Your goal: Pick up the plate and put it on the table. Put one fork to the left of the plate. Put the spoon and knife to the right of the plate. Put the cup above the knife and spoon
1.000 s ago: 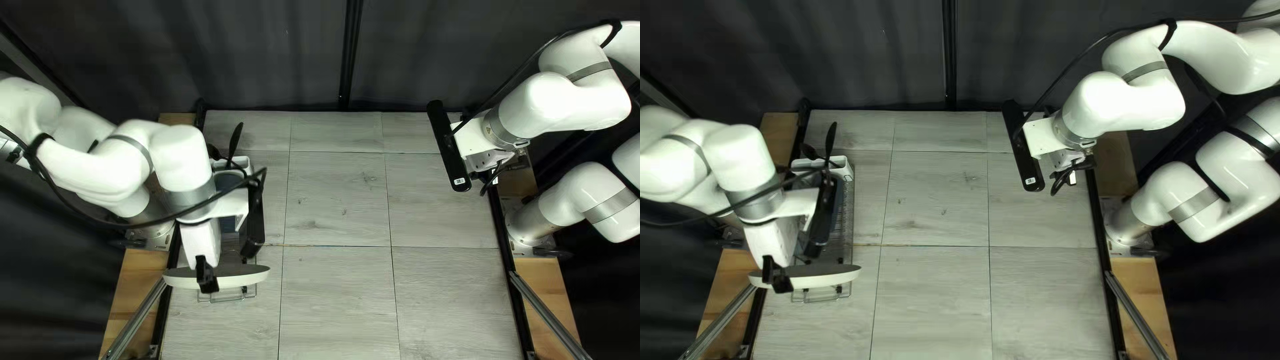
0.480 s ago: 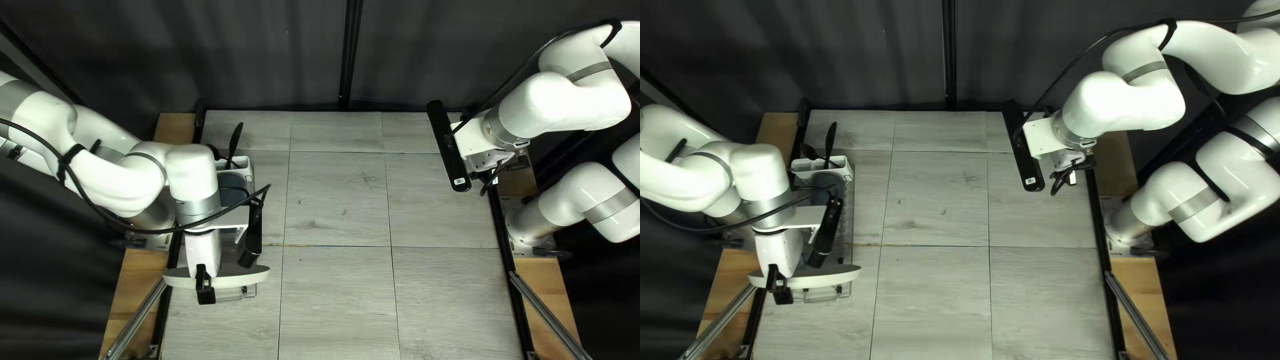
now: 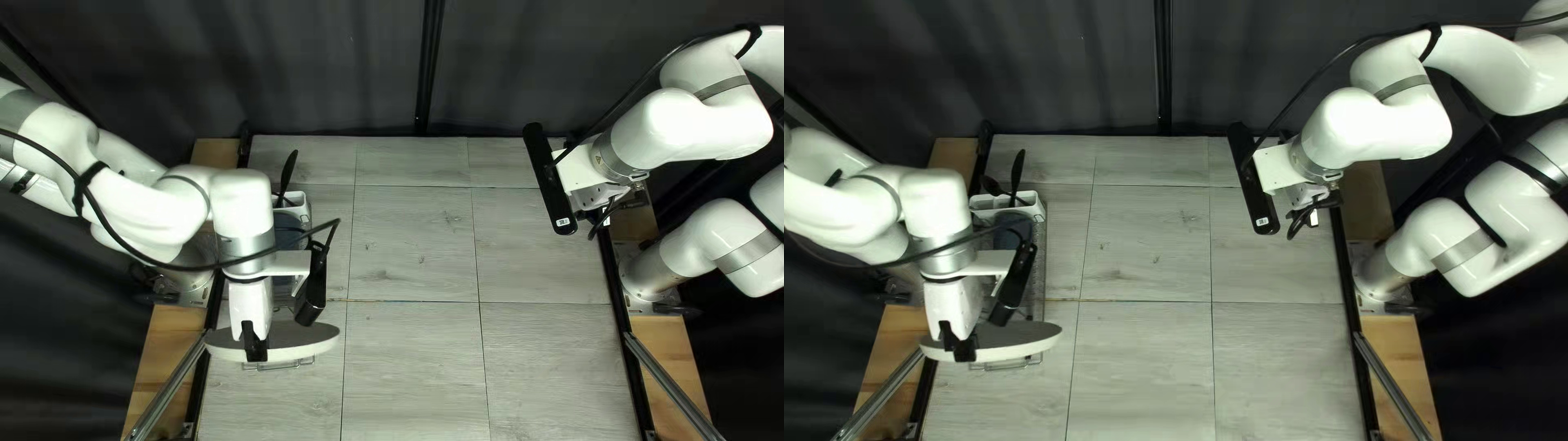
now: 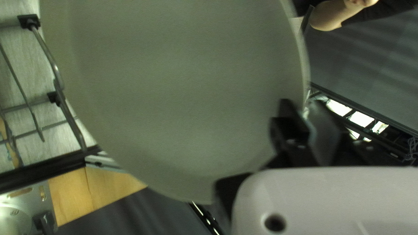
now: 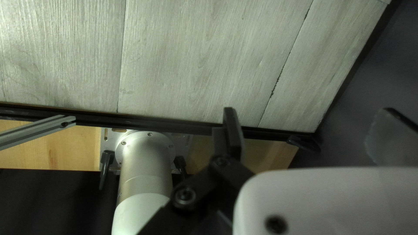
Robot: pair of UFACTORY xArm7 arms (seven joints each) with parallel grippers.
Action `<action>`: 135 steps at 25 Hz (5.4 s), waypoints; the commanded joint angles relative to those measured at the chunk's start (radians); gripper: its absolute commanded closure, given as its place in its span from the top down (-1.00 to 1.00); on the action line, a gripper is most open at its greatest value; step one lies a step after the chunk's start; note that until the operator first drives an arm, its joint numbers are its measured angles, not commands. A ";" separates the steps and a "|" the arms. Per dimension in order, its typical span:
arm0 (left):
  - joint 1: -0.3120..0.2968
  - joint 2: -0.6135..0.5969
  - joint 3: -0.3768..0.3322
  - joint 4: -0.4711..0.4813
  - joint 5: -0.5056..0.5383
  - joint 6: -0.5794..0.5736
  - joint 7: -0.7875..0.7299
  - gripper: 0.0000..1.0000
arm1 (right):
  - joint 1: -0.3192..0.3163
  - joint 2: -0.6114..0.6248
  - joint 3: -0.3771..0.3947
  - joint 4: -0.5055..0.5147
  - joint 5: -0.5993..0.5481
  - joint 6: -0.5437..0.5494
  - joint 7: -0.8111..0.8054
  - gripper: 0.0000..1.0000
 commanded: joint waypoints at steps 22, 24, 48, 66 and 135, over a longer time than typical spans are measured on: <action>0.003 0.327 -0.092 0.627 0.336 0.290 -0.213 -1.00 | 0.000 0.000 0.000 0.000 0.000 0.000 0.000 1.00; 0.003 0.327 -0.092 0.627 0.336 0.290 -0.213 -1.00 | 0.000 0.000 0.000 0.000 0.000 0.000 0.000 1.00; 0.011 0.440 -0.085 0.666 0.425 0.173 -0.058 -1.00 | -0.104 -0.233 -0.003 0.044 0.034 0.235 -0.068 1.00; 0.003 0.688 -0.084 0.699 0.675 -0.040 0.076 -1.00 | -0.104 -0.233 -0.003 0.044 0.034 0.235 -0.068 1.00; -0.156 1.226 0.030 0.760 1.202 -0.338 -0.156 -1.00 | -0.104 -0.233 -0.003 0.044 0.034 0.235 -0.068 1.00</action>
